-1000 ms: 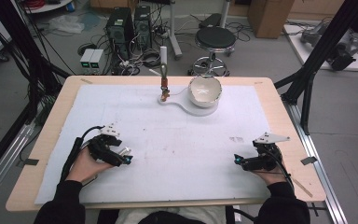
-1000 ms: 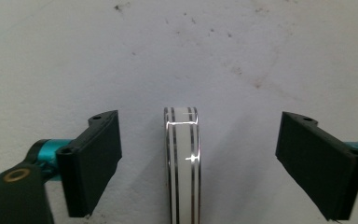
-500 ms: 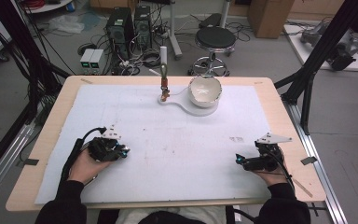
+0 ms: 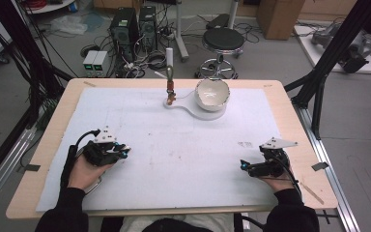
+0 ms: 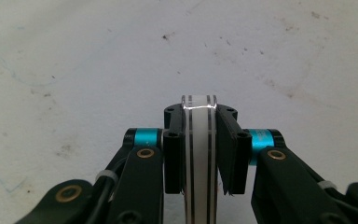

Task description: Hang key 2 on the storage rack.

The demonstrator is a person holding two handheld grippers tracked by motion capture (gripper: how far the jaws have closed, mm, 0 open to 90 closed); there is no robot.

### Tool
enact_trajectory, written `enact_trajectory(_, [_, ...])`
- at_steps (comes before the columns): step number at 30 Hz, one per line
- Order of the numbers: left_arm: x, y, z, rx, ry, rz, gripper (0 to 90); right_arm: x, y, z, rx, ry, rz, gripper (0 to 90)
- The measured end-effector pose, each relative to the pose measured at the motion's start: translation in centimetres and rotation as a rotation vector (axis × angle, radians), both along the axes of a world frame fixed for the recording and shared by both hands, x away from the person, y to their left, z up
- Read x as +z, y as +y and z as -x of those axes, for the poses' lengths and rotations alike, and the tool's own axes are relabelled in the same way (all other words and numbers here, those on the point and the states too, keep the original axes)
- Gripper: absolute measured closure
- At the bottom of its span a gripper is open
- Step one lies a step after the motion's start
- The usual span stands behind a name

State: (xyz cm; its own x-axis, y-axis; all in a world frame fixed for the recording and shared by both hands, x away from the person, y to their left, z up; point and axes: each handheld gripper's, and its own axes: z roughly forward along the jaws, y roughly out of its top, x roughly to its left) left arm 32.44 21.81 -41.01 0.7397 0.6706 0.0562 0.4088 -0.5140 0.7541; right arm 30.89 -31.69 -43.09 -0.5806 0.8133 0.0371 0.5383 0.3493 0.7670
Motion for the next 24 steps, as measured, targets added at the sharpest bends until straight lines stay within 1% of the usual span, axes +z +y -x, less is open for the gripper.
enact_trajectory(5, [0.9,0.7,0.0,0.024,-0.031,0.071,73.8,-0.1,0.5,0.0,0.019,0.004,0.003,0.7])
enact_trajectory(6, [1.1,0.8,-0.1,0.034,-0.025,0.081,73.8,-0.1,0.5,0.0,0.025,0.0,0.007,0.7])
enact_trajectory(7, [1.3,0.8,-0.2,0.048,-0.01,0.084,73.8,-0.1,0.5,0.0,0.025,0.002,0.008,0.7])
enact_trajectory(8, [1.5,0.9,-0.4,0.053,-0.004,0.086,73.8,-0.1,0.6,0.0,0.027,0.001,0.004,0.7])
enact_trajectory(10, [1.9,0.9,-0.6,0.057,-0.002,0.092,73.8,-0.1,0.5,0.0,0.03,0.007,-0.005,0.7])
enact_trajectory(11, [2.1,0.9,-0.7,0.063,-0.004,0.101,73.8,-0.1,0.5,-0.1,0.03,0.01,-0.017,0.7])
enact_trajectory(12, [2.4,1.0,-0.7,0.065,-0.009,0.099,73.8,-0.2,0.5,-0.1,0.029,0.013,-0.023,0.7])
enact_trajectory(13, [2.7,1.0,-0.7,0.066,-0.015,0.095,73.8,-0.2,0.5,-0.2,0.033,0.015,-0.026,0.7])
enact_trajectory(15, [3.5,1.0,-0.8,0.072,-0.026,0.112,73.8,-0.3,0.5,-0.3,0.036,0.018,-0.028,0.7])
enact_trajectory(18, [4.6,1.1,-1.2,0.067,-0.037,0.118,73.9,-0.3,0.5,-0.4,0.043,0.014,-0.034,0.7])
enact_trajectory(22, [5.4,0.9,-2.1,0.06,-0.012,0.107,74.0,-0.3,0.4,-0.4,0.045,0.014,-0.051,0.7])
enact_trajectory(24, [5.9,0.7,-2.6,0.06,-0.017,0.106,74.0,-0.2,0.3,-0.4,0.045,0.009,-0.064,0.7])
